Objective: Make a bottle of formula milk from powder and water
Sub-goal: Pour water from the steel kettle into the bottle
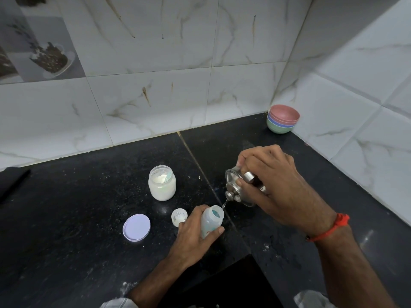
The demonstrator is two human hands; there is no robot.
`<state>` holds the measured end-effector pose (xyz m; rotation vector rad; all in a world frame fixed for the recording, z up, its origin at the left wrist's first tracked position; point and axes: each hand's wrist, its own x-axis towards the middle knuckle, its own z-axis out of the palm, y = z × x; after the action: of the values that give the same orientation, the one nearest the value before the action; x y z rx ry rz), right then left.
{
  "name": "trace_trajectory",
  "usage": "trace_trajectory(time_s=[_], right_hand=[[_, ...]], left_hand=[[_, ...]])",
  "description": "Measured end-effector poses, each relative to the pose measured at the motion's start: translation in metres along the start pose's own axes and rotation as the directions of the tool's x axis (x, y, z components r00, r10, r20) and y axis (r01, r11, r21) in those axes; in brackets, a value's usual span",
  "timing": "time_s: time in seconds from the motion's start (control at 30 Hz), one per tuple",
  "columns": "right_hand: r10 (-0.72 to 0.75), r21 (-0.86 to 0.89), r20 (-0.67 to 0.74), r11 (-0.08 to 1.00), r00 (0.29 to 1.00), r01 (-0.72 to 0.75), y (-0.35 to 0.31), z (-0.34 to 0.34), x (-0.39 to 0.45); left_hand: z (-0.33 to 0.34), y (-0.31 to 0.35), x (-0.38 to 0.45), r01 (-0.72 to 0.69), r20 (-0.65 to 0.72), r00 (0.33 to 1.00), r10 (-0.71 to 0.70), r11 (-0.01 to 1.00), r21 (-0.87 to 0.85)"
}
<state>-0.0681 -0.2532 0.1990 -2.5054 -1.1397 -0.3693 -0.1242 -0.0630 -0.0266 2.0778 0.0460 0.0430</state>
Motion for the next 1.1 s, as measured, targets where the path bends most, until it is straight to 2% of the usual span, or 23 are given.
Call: trace_trajectory(time_s=[1.1], right_hand=[[-0.061, -0.065, -0.001, 0.996, 0.998, 0.061, -0.0039, 0.0003, 0.0002]], left_hand=[[0.0043, -0.0006, 0.0022, 0.0, 0.014, 1.0, 0.0, 1.0, 0.015]])
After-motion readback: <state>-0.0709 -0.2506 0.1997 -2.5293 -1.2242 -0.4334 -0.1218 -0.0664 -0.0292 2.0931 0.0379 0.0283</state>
